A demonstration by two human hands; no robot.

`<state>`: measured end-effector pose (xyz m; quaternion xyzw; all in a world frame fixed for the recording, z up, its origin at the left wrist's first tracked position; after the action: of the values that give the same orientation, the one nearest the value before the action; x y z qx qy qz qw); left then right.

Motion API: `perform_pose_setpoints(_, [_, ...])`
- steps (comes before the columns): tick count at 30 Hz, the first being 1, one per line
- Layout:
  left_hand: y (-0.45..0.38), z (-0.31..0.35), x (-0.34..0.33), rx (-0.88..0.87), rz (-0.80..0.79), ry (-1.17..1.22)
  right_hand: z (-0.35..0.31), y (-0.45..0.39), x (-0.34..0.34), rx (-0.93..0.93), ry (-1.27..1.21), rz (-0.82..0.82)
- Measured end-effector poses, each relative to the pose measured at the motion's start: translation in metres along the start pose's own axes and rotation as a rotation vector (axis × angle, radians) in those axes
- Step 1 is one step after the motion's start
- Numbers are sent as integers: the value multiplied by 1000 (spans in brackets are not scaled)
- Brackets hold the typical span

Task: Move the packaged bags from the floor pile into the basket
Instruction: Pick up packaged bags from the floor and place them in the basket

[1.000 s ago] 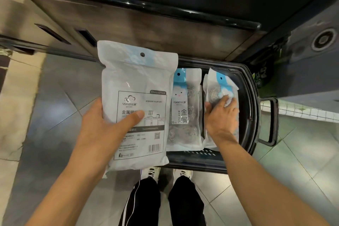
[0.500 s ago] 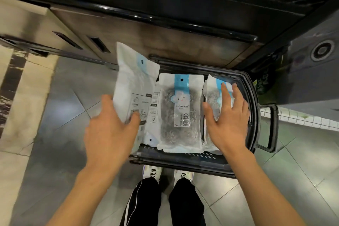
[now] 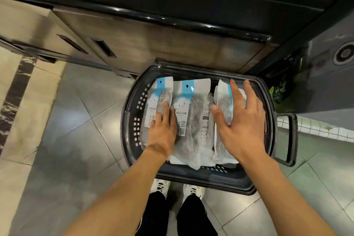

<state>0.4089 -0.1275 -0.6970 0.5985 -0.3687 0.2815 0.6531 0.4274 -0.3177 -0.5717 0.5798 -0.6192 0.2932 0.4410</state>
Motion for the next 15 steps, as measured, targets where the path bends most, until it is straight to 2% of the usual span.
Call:
perform_pose_setpoints(4, [-14, -6, -2, -59, -55, 7, 3, 1, -9, 8, 11, -28])
perform_pose_setpoints(7, [-13, -15, 4, -57, -90, 236, 5, 4, -15, 15, 29, -66])
perform_pose_setpoints(9, [-8, -25, 17, -64, -10, 368, 2, 5, -14, 26, 28, -73])
perform_pose_setpoints(13, [14, -51, 56, -2, 136, 298, -13, 3, -1, 84, 36, -59])
perform_pose_setpoints(15, [33, -63, 81, -5, 263, 282, -25, 4, 10, 129, 51, -56])
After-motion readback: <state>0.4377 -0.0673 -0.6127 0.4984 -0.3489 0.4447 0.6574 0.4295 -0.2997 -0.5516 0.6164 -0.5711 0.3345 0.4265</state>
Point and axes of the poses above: each hand's wrist, its own y-axis away from the middle knuckle, its own x-axis out of the back of the hand, z = x × y, the point moved 5 cm from there along -y, towards the middle knuckle, and after that the axes turned 2 degrees about z, right-handed, at the moved point
